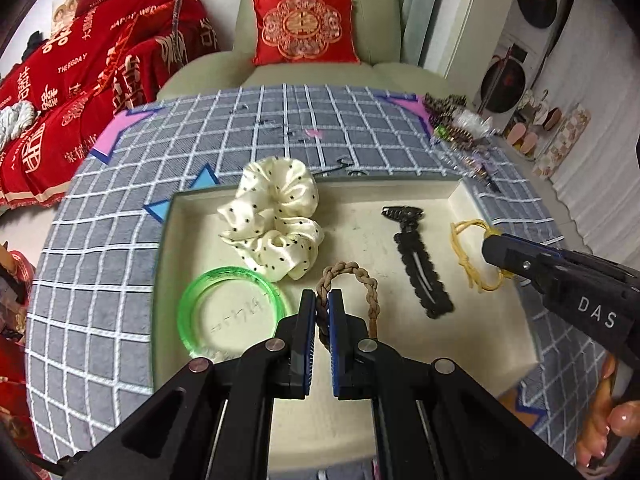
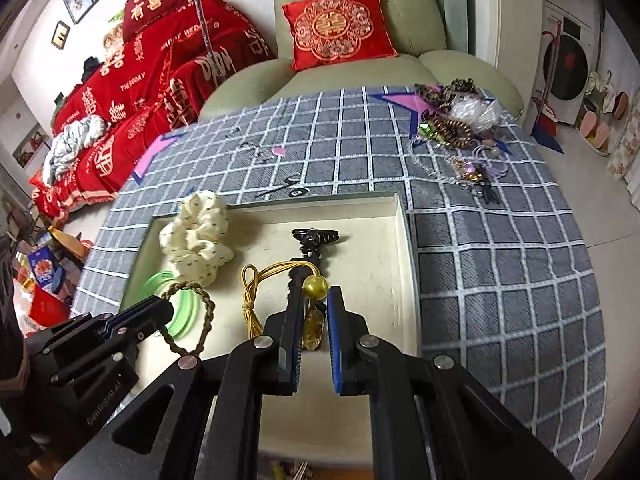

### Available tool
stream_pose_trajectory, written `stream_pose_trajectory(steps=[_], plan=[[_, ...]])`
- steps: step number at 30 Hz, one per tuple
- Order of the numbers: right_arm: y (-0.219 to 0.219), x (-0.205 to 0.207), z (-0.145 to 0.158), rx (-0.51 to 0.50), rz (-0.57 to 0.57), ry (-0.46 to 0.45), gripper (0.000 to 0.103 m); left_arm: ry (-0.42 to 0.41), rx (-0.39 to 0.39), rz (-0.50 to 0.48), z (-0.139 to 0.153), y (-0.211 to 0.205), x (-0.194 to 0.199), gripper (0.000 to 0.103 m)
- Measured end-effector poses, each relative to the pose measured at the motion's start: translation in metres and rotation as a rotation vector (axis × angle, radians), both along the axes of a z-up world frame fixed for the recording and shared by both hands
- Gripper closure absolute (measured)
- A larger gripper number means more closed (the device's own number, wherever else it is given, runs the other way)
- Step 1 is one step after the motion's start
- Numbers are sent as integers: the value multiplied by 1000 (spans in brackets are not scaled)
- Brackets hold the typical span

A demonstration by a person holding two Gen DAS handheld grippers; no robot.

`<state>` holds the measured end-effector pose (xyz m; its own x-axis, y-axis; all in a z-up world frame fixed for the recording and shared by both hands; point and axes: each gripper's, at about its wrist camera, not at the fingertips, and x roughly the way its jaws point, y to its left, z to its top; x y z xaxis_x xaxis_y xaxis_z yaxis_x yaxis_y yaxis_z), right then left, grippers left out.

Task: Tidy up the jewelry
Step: 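Carry the braided bracelet and yellow cord over into the cream tray, then open both grippers to drop the bracelet and cord in the tray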

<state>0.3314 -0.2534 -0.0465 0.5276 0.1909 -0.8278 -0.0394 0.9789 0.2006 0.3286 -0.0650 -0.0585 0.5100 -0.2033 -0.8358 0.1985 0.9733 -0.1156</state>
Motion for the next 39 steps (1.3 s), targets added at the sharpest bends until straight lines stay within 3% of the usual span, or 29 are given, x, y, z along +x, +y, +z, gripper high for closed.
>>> stream_pose_trajectory(steps=[4,13,25,26,27,29,35,39], plan=[[-3,15,-20,11,-20,25,91,39,31,2,-18,-6,13,89],[-3,29,-46,-11,-39,57,91,33,94,21,-34,-11,21,89],[-1,34,-54,-16,-31,87,89,24,194,36,-36,-16,19,89],[-1,34,-53,-7,-33,87,81,21,197,35,-35,-16,19,89],[-2,34,-50,2,-38,84,64,18,198,35,-33,-17,18,89],[-4,32,-44,22,-47,69,43,9,196,36,-30,-16,17,88],[-17,21,-14,102,-86,8,43,11,188,55,-24,-11,13,88],[-25,7,0,105,-103,-17,43,-17,183,63,-14,-9,7,88]])
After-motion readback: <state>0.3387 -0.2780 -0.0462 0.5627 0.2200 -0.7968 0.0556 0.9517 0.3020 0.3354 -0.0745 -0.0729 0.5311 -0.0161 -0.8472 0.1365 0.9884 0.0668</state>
